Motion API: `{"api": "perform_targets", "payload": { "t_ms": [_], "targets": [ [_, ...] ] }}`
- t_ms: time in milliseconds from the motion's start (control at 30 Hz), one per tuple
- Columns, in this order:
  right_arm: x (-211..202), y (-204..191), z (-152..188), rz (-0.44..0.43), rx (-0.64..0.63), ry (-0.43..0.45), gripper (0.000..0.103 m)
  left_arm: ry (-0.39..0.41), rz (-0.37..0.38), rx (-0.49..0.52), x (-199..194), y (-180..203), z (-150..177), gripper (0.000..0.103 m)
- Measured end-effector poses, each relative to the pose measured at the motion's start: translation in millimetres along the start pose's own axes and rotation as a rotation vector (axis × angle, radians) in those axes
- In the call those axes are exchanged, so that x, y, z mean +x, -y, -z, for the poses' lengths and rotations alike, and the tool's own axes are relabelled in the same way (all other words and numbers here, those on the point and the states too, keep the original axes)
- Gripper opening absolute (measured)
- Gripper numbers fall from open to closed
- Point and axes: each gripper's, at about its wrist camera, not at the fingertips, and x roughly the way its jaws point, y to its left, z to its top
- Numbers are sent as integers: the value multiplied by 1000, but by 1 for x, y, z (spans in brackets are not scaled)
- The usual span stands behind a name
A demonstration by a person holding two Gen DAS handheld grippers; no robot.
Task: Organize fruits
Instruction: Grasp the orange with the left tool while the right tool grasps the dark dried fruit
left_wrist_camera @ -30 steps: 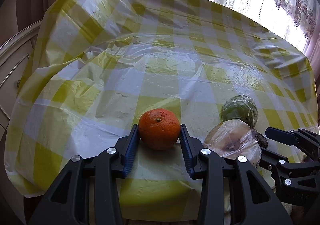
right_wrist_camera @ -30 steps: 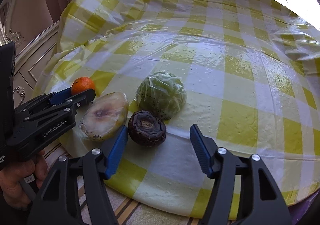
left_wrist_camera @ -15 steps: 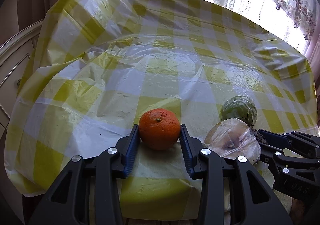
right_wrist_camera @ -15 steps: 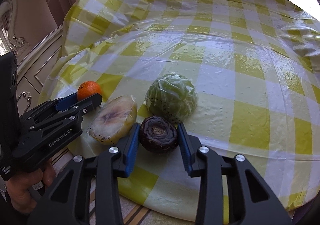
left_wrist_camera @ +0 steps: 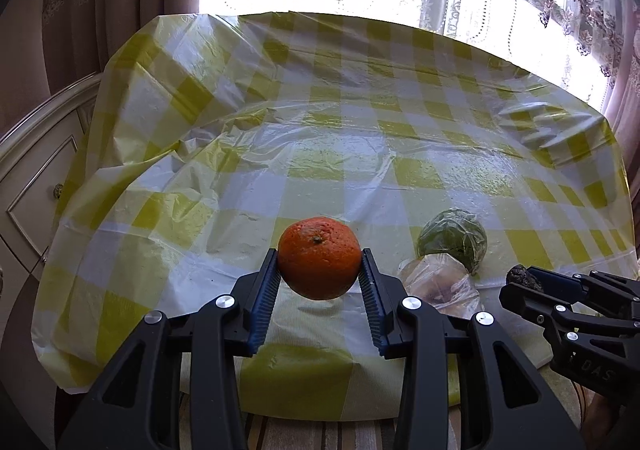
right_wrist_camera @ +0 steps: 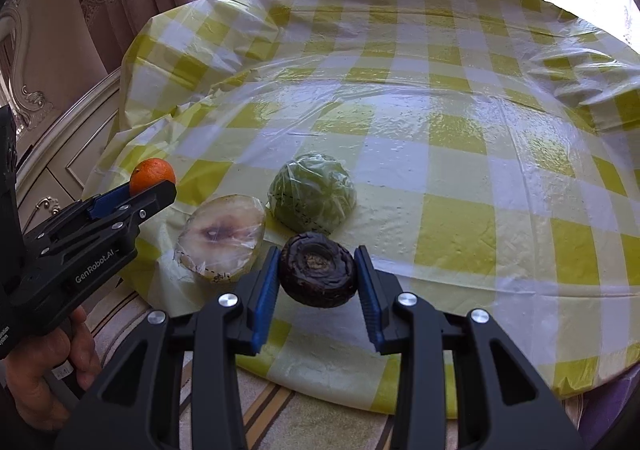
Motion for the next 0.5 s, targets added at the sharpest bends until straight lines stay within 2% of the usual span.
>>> {"api": "perform_targets", "payload": {
  "t_ms": [300, 500],
  "targets": [
    [-22, 18, 11, 14, 40, 23, 38, 25, 14, 57, -18, 23, -5, 37],
    [-36, 31, 20, 23, 67, 39, 38, 27, 70, 100, -27, 56, -2, 37]
  ]
}}
